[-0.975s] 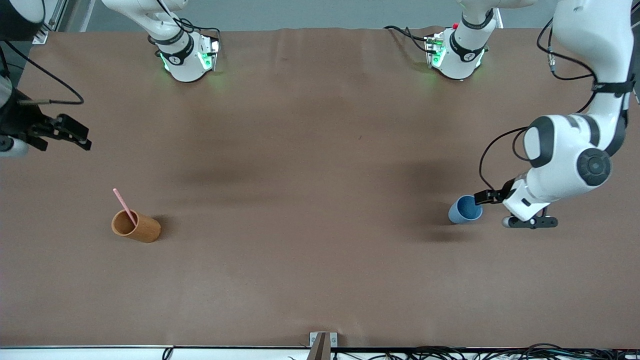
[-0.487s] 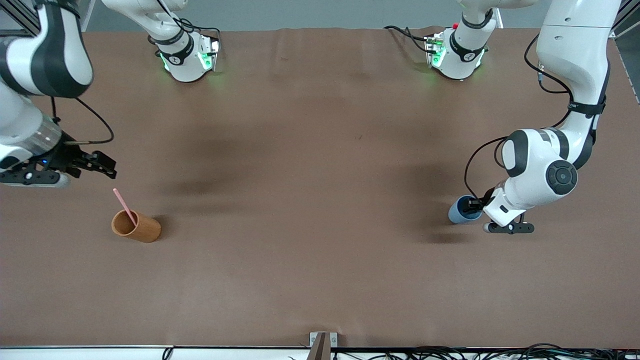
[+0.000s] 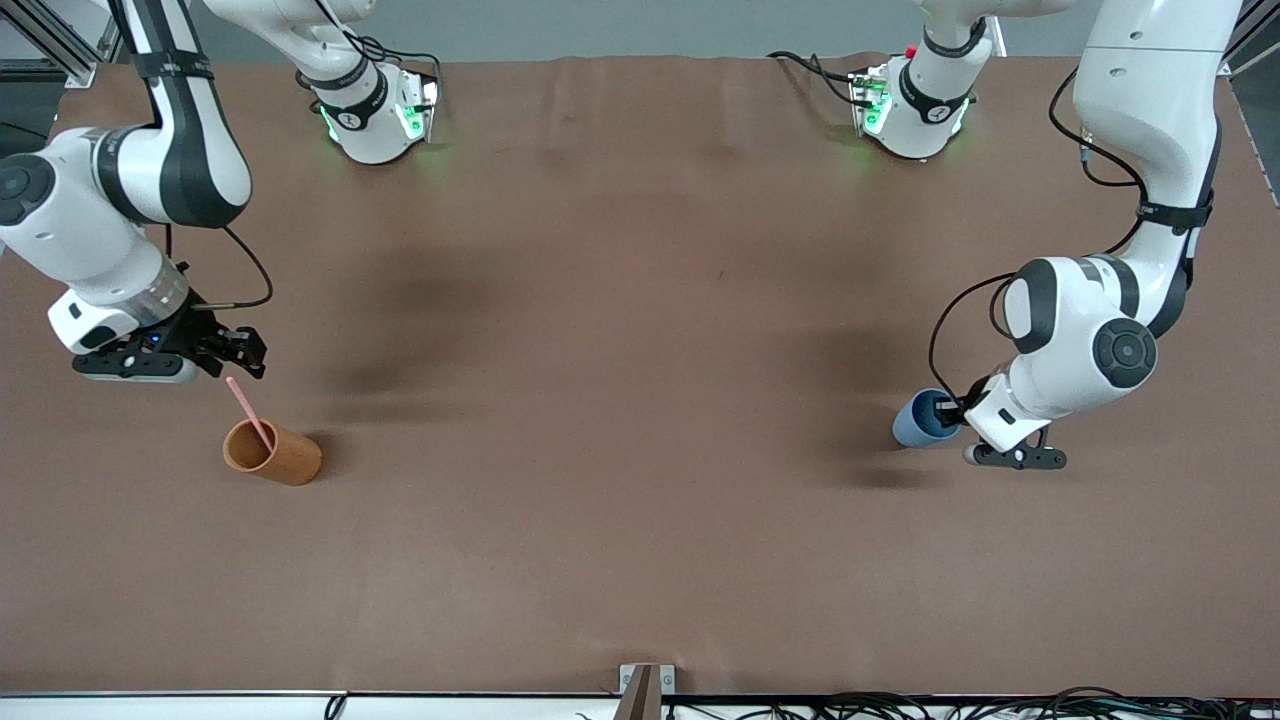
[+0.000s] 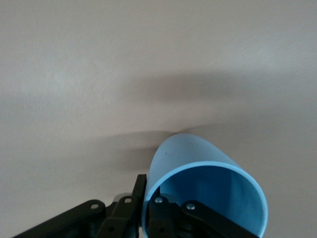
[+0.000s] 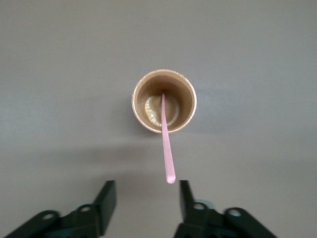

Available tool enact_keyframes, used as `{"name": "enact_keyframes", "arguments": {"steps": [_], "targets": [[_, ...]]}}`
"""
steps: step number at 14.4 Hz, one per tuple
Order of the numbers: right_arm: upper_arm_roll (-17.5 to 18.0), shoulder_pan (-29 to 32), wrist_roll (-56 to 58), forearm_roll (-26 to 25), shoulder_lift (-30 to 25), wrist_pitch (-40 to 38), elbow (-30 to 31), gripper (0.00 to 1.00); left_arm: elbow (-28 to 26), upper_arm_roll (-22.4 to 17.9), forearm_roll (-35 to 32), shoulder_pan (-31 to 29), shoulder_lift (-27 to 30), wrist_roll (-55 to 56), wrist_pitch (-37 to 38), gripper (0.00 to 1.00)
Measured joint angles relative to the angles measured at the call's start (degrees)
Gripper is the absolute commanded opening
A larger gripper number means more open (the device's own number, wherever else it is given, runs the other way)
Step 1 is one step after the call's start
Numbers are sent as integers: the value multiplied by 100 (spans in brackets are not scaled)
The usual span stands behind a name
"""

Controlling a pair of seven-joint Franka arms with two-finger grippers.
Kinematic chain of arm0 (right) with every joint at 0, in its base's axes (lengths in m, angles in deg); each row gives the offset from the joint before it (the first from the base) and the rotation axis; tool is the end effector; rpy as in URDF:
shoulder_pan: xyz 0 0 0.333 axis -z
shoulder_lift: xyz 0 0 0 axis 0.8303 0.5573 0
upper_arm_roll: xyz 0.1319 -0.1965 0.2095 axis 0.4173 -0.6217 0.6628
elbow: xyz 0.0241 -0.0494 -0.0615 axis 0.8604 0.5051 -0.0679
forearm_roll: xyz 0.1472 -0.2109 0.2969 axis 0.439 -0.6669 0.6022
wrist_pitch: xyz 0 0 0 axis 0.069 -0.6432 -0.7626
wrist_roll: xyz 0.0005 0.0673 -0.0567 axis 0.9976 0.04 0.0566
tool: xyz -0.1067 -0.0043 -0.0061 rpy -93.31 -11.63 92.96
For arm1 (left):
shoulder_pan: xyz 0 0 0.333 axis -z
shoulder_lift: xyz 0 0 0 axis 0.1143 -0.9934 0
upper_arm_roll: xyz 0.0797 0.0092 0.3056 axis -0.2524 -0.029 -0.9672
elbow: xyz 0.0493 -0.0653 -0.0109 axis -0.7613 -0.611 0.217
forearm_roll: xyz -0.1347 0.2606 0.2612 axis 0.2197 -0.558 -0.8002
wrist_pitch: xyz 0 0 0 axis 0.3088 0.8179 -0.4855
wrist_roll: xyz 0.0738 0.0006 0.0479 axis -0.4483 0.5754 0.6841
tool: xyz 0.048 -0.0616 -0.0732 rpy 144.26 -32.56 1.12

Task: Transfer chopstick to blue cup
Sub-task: 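Grasp the blue cup with the left gripper while the right gripper reaches the chopstick, then slide the blue cup toward the table middle with the left gripper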

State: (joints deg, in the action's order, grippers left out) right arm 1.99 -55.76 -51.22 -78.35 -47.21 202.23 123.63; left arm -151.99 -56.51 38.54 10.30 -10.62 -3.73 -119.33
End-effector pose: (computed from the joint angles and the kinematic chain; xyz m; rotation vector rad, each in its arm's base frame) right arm 0.5416 -0.0340 0.3757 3.1148 -0.0671 0.2518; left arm 0.6249 -0.0649 0.2648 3.0518 -0.1260 -0.0174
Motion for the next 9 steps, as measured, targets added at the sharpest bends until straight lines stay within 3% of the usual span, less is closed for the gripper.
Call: {"name": "enact_keyframes", "arguments": {"steps": [2, 5, 7, 9], "targets": [[-13, 34, 0, 0, 33, 37, 31, 39, 173, 329, -14, 25, 227, 606, 240, 1], [-27, 88, 0, 35, 73, 99, 31, 38, 647, 1214, -438, 130, 398, 2515, 700, 1], [-28, 116, -2, 98, 92, 124, 33, 36, 931, 1798, -805, 346, 294, 3931, 821, 1], [-28, 138, -1, 295, 128, 249, 34, 32, 1159, 2071, -1151, 705, 42, 5000, 825, 1]]}}
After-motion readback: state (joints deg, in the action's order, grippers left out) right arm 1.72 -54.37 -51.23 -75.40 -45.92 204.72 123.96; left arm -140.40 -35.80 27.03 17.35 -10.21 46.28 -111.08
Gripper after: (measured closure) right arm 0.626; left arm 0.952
